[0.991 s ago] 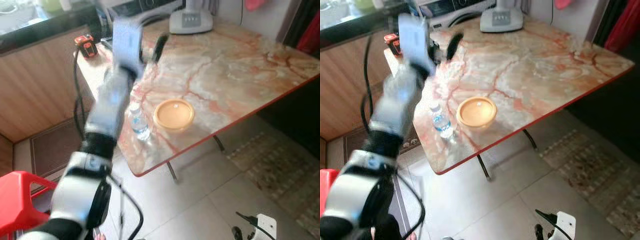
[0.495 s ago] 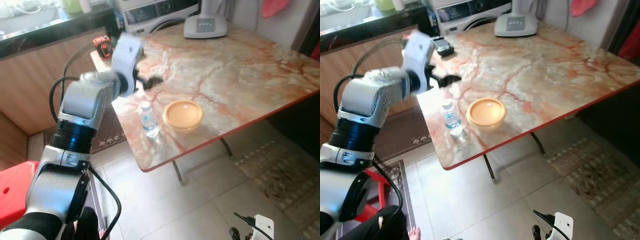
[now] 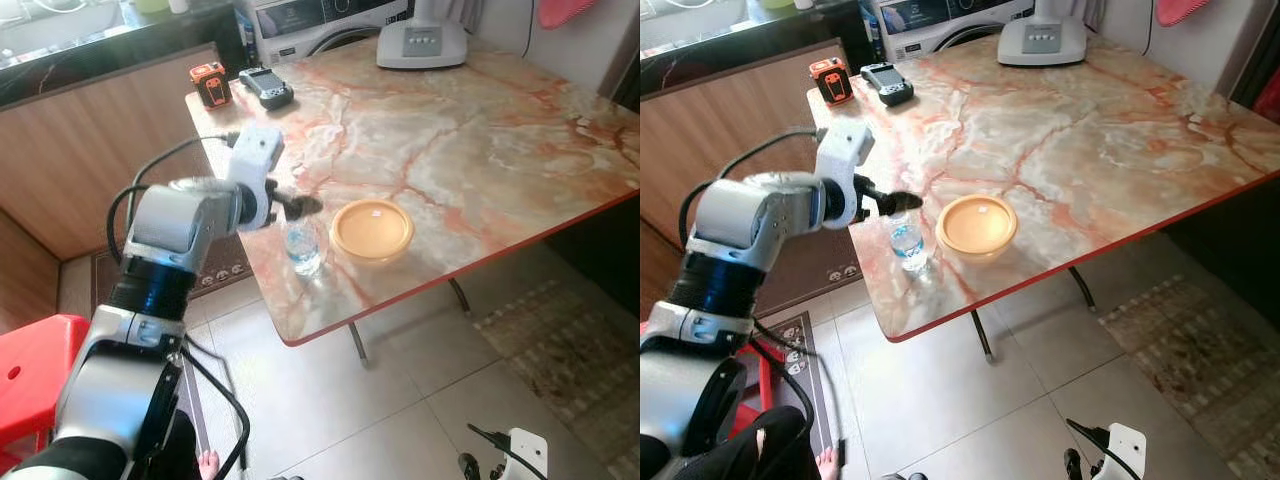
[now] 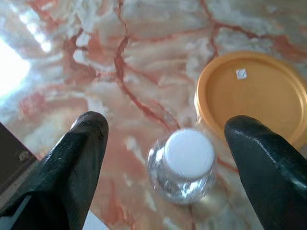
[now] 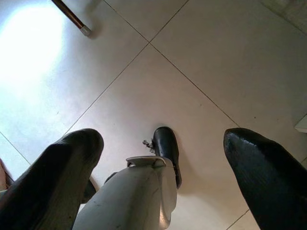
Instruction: Restocking fridge
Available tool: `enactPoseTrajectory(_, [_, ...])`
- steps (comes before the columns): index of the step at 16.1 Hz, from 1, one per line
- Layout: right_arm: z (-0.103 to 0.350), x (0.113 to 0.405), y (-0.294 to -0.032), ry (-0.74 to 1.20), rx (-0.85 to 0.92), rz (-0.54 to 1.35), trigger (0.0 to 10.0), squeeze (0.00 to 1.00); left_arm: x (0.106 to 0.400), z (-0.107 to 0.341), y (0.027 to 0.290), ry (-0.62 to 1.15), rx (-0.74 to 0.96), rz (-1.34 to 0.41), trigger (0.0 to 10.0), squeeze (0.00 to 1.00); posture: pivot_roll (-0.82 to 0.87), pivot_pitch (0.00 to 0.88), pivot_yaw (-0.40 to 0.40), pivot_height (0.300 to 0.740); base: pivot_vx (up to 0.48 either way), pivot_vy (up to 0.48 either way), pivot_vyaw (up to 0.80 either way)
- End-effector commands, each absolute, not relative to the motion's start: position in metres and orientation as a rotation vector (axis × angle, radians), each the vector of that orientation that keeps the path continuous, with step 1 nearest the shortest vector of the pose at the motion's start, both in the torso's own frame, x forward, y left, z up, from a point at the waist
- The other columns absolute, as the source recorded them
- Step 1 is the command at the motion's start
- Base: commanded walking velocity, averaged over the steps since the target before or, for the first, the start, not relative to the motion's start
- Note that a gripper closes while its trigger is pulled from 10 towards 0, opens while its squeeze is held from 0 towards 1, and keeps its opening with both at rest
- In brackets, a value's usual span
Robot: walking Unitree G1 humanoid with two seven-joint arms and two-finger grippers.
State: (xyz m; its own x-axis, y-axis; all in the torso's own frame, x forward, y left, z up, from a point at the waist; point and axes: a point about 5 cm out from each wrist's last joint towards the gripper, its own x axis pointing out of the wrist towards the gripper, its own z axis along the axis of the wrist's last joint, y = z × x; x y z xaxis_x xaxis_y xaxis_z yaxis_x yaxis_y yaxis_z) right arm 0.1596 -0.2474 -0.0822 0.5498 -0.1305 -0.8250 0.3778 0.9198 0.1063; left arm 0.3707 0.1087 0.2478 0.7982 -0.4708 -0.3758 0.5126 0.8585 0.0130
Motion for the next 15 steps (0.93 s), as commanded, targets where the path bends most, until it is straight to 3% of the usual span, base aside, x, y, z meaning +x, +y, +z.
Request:
enactPoseTrajectory(1, [-0.085,0.155,-0.245,0.967,0.288,-0.295,10.0,0.00,0.368,0.247,0.111,0.386,0.111,-0.522,10.0,0.00,0.00,0.091,0.124,0.740,0.000,0.000,0.00])
enactPoseTrajectory(8, [-0.085,0.155,-0.245,0.977,0.260,-0.269,10.0,0.00,0.363,0.237,0.101,0.410,0.111,-0.589,10.0,0.00,-0.01,0.083,0.126,0.740,0.000,0.000,0.00])
enactPoseTrajectory(10, [-0.085,0.154,-0.245,0.978,0.261,-0.270,10.0,0.00,0.361,0.236,0.097,0.409,0.114,-0.604,8.1,0.00,-0.01,0.080,0.125,0.740,0.000,0.000,0.00])
enactPoseTrajectory(11, [-0.085,0.154,-0.245,0.978,0.261,-0.271,10.0,0.00,0.361,0.236,0.097,0.406,0.118,-0.603,4.5,0.00,-0.01,0.082,0.125,0.740,0.000,0.000,0.00])
enactPoseTrajectory(12, [-0.085,0.155,-0.245,0.976,0.261,-0.273,10.0,0.00,0.362,0.237,0.097,0.396,0.132,-0.596,5.9,0.00,-0.01,0.084,0.124,0.740,0.000,0.000,0.00])
enactPoseTrajectory(13, [-0.085,0.155,-0.245,0.975,0.261,-0.273,10.0,0.00,0.362,0.238,0.098,0.395,0.134,-0.596,5.9,0.00,-0.01,0.084,0.124,0.740,0.000,0.000,0.00])
enactPoseTrajectory(14, [-0.085,0.155,-0.245,0.975,0.261,-0.272,10.0,0.00,0.362,0.238,0.098,0.392,0.132,-0.594,10.0,0.00,-0.01,0.084,0.124,0.740,0.000,0.000,0.00])
enactPoseTrajectory(15, [-0.085,0.155,-0.245,0.977,0.262,-0.270,10.0,0.00,0.362,0.240,0.099,0.385,0.133,-0.584,10.0,0.00,-0.01,0.083,0.123,0.740,0.000,0.000,0.00])
